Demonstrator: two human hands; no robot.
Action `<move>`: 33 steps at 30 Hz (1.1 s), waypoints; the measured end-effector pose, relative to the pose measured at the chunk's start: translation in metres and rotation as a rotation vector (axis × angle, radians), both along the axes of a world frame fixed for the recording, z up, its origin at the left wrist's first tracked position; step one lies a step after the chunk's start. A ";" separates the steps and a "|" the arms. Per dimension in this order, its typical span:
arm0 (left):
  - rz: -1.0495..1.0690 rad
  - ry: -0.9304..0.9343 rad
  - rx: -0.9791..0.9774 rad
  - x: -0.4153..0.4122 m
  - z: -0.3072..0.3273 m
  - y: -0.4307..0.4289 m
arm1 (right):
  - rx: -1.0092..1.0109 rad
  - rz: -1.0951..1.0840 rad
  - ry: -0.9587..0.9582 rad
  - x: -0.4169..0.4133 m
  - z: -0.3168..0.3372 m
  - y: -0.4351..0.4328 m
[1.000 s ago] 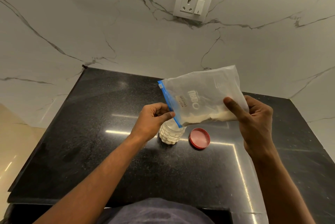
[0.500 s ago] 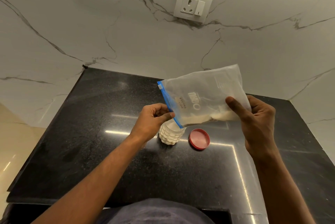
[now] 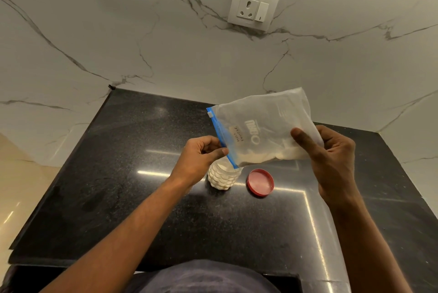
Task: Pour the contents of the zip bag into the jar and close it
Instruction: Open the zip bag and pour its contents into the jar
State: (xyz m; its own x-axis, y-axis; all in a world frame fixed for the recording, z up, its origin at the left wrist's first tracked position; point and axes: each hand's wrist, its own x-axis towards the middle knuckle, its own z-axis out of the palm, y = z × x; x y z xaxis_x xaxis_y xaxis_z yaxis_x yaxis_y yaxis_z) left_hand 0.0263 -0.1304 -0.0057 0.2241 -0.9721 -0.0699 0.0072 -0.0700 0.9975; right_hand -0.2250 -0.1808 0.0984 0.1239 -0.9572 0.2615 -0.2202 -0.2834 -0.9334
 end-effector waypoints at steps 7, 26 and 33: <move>0.000 0.001 0.019 0.000 -0.004 -0.001 | -0.023 -0.002 0.009 0.008 0.000 0.002; -0.014 0.033 0.042 0.002 -0.008 0.001 | -0.005 0.005 -0.003 0.010 0.001 0.000; 0.009 0.038 0.051 0.004 -0.013 0.002 | 0.161 0.222 0.080 -0.003 0.006 -0.003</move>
State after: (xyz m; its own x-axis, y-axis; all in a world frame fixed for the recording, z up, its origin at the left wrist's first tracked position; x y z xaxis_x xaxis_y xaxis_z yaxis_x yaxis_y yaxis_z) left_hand 0.0305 -0.1281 -0.0189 0.2290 -0.9650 -0.1276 0.0456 -0.1203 0.9917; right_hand -0.2281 -0.1836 0.1048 0.3488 -0.9329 0.0893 -0.2437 -0.1823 -0.9525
